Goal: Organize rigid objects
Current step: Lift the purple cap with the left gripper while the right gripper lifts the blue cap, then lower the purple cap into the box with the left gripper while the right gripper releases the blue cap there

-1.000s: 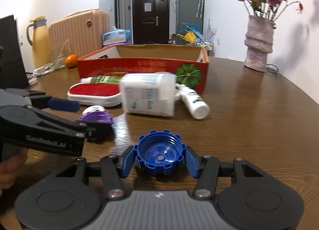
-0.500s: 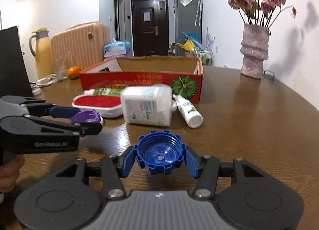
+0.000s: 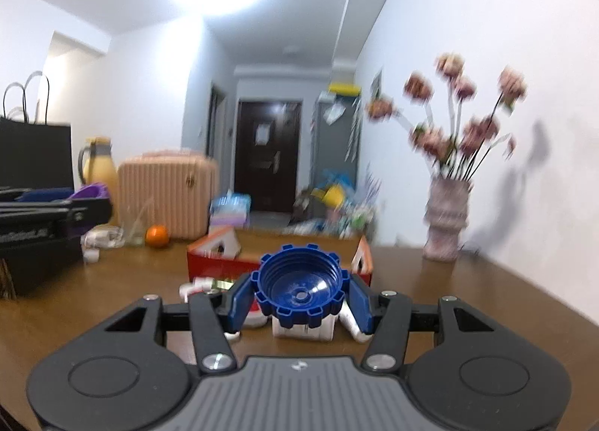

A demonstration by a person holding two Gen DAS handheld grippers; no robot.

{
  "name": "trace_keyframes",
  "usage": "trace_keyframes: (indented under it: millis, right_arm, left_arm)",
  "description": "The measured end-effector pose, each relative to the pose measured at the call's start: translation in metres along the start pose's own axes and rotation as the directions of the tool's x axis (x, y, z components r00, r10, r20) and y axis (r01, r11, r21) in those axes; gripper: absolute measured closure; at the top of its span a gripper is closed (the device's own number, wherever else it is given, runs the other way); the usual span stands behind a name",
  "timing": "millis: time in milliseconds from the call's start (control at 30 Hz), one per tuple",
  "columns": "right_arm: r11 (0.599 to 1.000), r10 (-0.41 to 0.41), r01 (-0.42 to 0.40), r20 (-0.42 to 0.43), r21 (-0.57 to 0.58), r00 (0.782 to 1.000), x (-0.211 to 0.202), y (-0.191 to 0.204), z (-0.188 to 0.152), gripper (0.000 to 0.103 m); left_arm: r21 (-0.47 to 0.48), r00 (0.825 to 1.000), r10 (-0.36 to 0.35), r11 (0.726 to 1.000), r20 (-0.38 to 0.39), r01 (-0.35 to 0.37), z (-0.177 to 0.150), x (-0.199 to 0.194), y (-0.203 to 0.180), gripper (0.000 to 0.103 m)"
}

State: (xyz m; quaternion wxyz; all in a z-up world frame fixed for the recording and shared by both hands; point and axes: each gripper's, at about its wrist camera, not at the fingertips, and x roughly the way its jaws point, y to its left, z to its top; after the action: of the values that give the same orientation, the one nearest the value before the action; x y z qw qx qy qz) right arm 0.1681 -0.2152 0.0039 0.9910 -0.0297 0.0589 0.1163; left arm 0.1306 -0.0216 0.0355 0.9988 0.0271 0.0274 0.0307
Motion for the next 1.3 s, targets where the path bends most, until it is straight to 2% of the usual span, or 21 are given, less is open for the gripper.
trace_keyframes:
  millis: [67, 300, 467, 633, 733, 900, 1000, 1133, 1300]
  right_arm:
    - [1.000, -0.022, 0.023, 0.063, -0.005, 0.998, -0.020, 0.012, 0.000, 0.050]
    - [0.999, -0.006, 0.011, 0.156, -0.036, 0.988, -0.062, 0.039, 0.001, 0.050]
    - [0.999, -0.008, 0.014, 0.158, -0.034, 0.987, -0.069, 0.042, 0.001, 0.050]
    - [1.000, -0.012, 0.013, 0.125, -0.006, 0.992, -0.050, 0.034, 0.004, 0.050]
    - [1.000, -0.002, 0.001, 0.115, 0.003, 0.993, -0.028, 0.026, 0.008, 0.050]
    - [0.999, 0.025, -0.027, 0.104, 0.020, 0.994, 0.026, 0.009, 0.027, 0.050]
    - [0.998, 0.053, -0.054, 0.093, 0.019, 0.994, 0.067, 0.000, 0.037, 0.050]
    - [0.995, 0.089, -0.090, 0.031, 0.035, 0.996, 0.137, -0.013, 0.051, 0.050]
    - [0.996, 0.080, -0.080, -0.010, 0.029, 0.997, 0.220, -0.025, 0.070, 0.050]
  left_arm:
    - [-0.024, 0.999, 0.023, 0.999, 0.027, -0.022, 0.000, -0.018, 0.004, 0.047]
    - [-0.050, 0.993, 0.062, 0.997, 0.100, -0.057, 0.002, -0.057, 0.012, 0.047]
    - [-0.056, 0.991, 0.054, 0.997, 0.120, -0.047, 0.004, -0.065, 0.014, 0.047]
    - [-0.050, 0.994, 0.056, 0.997, 0.095, -0.051, 0.003, -0.049, 0.016, 0.047]
    - [-0.044, 0.995, 0.063, 0.997, 0.080, -0.060, 0.006, -0.026, 0.019, 0.047]
    - [-0.029, 0.995, 0.073, 0.997, 0.068, -0.071, 0.017, 0.036, 0.022, 0.047]
    - [-0.029, 0.995, 0.074, 0.997, 0.068, -0.072, 0.026, 0.077, 0.023, 0.047]
    - [-0.034, 0.995, 0.084, 0.996, 0.060, -0.083, 0.037, 0.134, 0.026, 0.047]
    - [-0.021, 0.995, 0.101, 0.995, 0.028, -0.100, 0.045, 0.210, 0.028, 0.047]
